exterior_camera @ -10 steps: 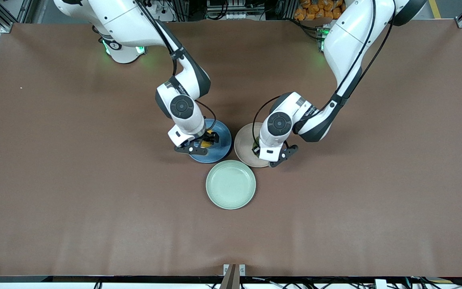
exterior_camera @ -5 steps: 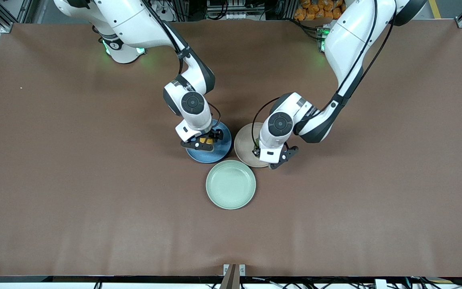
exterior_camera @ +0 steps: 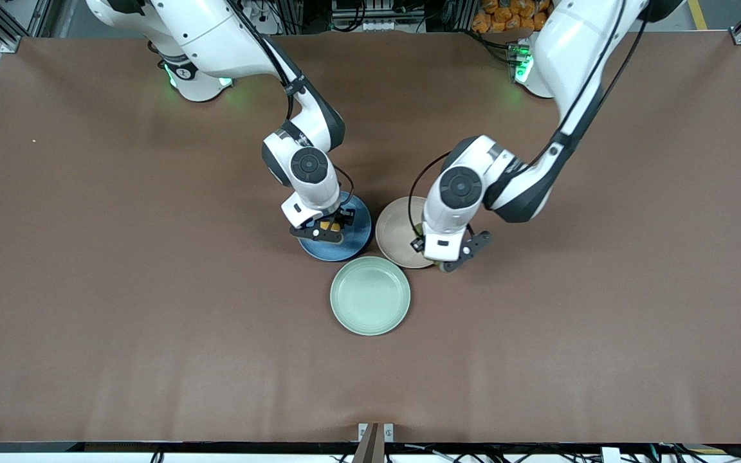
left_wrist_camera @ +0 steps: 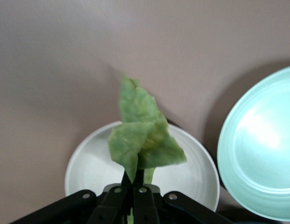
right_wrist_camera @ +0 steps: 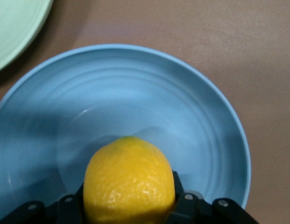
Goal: Pick lemon and lettuce from blue and beige plates
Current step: 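Lift the lemon with the right gripper while the left gripper carries the lettuce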
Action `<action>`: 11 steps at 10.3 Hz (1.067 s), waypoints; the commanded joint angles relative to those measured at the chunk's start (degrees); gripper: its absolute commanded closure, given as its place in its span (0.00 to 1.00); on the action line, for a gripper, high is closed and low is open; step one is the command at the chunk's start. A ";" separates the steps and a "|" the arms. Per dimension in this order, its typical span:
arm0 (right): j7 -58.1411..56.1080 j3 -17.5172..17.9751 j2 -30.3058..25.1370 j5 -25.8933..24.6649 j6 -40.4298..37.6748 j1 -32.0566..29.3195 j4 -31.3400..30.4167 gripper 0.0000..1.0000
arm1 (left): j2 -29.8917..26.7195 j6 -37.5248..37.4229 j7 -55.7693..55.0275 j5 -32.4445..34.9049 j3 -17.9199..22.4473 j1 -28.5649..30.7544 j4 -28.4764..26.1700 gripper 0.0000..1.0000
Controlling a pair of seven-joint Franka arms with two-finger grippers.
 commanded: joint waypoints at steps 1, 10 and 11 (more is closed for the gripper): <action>1.81 0.11 -0.13 -0.95 0.00 -0.02 0.77 0.46 | -4.78 -3.78 4.24 0.88 -0.45 3.80 -0.66 1.00; -13.99 0.29 -9.96 -0.86 -17.64 -10.81 1.12 0.48 | -7.02 -14.52 41.42 -2.11 -0.28 24.01 -2.50 1.00; -16.53 0.20 -10.84 -0.86 -18.10 -12.57 0.86 0.48 | -4.65 -13.83 41.44 -2.03 -0.28 24.98 -2.76 1.00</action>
